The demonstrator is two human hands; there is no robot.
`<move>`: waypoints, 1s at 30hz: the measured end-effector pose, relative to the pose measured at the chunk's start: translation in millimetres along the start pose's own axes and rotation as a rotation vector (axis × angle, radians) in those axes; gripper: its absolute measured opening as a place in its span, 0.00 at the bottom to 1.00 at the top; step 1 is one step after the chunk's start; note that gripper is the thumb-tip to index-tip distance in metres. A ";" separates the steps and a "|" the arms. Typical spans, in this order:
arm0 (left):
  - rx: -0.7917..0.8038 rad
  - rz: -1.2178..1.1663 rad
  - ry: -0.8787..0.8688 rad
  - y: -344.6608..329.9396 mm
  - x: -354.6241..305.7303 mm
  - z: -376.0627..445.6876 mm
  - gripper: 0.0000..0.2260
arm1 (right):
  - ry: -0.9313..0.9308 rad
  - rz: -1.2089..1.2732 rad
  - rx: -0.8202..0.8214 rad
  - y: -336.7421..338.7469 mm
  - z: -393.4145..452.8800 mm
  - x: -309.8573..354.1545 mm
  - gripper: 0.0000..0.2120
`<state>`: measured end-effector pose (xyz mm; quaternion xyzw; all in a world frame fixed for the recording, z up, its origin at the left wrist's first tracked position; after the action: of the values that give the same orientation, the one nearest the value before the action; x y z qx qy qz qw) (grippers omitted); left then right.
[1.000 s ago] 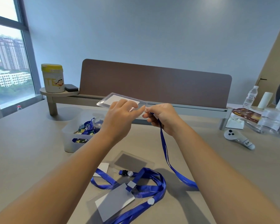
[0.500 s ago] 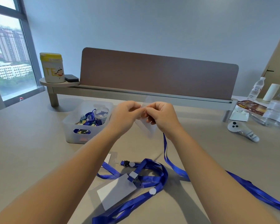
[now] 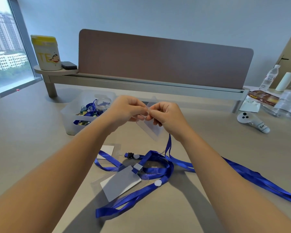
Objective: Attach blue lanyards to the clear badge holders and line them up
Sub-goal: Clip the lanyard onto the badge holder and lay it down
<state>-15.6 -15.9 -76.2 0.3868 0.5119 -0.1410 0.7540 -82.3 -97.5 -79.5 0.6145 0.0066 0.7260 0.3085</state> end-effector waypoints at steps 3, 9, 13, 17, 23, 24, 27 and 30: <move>0.005 0.034 0.004 -0.3 -0.4 -1.1 0.07 | 0.015 -0.036 0.004 -2.3 -1.2 -1.3 0.08; -0.011 0.058 -0.045 -3.2 -1.9 -4.0 0.08 | 0.035 -0.043 -0.039 -4.8 -7.7 -3.0 0.05; -0.084 0.068 -0.112 -5.0 -3.0 -4.7 0.06 | 0.057 -0.044 -0.132 -4.2 -11.3 -3.2 0.05; -0.137 0.128 -0.182 -5.8 -5.5 -6.0 0.05 | 0.084 -0.086 -0.207 -3.6 -12.4 -3.4 0.09; -0.160 0.114 -0.195 -4.8 -6.4 -5.2 0.04 | 0.131 -0.135 -0.258 -2.1 -12.8 -0.6 0.10; -0.142 0.061 -0.165 -4.9 -3.6 -3.5 0.05 | 0.146 -0.158 -0.261 -2.1 -12.8 0.5 0.09; -0.065 -0.136 -0.030 -6.0 9.2 0.0 0.09 | 0.162 -0.206 -0.228 -4.0 -11.5 3.5 0.05; 0.087 -0.313 0.106 -13.0 22.4 -2.0 0.08 | 0.091 -0.117 -0.105 -6.5 -5.3 0.1 0.11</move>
<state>-15.1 -19.0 -102.1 0.3416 0.5981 -0.2581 0.6774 -84.3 -90.2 -83.3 0.5623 0.0184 0.7333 0.3817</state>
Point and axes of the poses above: each hand's wrist, its own z-axis towards the middle knuckle, its own y-axis out of the back of the hand, x = y × z, the point moved 8 cm from there along z, towards the middle knuckle, and after that the axes turned 1 degree about z, right-handed, at the moved point
